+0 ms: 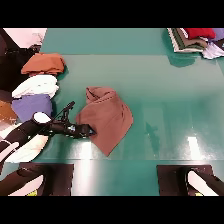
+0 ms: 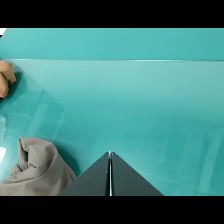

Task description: Fold the shirts.

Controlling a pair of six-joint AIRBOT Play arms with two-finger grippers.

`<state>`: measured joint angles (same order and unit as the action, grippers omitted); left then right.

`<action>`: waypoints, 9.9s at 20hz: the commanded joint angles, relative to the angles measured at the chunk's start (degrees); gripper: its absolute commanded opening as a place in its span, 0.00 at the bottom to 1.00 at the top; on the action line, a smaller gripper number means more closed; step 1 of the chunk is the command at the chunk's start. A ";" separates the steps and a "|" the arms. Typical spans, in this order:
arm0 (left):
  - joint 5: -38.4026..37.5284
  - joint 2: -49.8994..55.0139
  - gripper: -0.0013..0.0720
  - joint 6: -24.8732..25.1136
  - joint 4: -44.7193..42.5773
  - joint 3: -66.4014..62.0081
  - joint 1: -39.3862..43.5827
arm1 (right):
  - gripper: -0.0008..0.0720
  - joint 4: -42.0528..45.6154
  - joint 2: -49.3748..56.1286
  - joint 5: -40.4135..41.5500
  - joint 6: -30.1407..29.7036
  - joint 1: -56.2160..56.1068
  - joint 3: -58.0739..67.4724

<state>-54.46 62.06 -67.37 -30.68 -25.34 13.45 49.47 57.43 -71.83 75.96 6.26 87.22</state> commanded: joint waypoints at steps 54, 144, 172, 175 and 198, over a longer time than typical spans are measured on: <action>-20.70 -12.46 0.05 -5.66 4.31 -66.40 -14.25 | 0.02 23.93 13.22 -6.27 3.41 -30.71 28.63; -2.69 5.27 0.05 9.46 -19.02 -27.85 -8.04 | 0.03 9.84 4.63 27.34 25.07 -30.38 -49.72; -9.49 -3.61 0.05 5.99 -20.92 -26.49 -6.67 | 0.69 11.54 0.55 0.13 1.64 4.94 -50.66; -9.03 -3.61 0.06 5.79 -20.92 -26.49 -6.67 | 0.68 10.10 -1.38 6.95 1.46 0.33 -56.13; -11.76 -7.85 0.06 -2.93 -27.21 -83.38 -6.84 | 0.03 10.05 -8.57 2.16 6.75 8.41 8.50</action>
<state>-65.67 54.41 -70.00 -57.30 -96.09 6.66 59.53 46.61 -63.96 82.32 12.05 80.95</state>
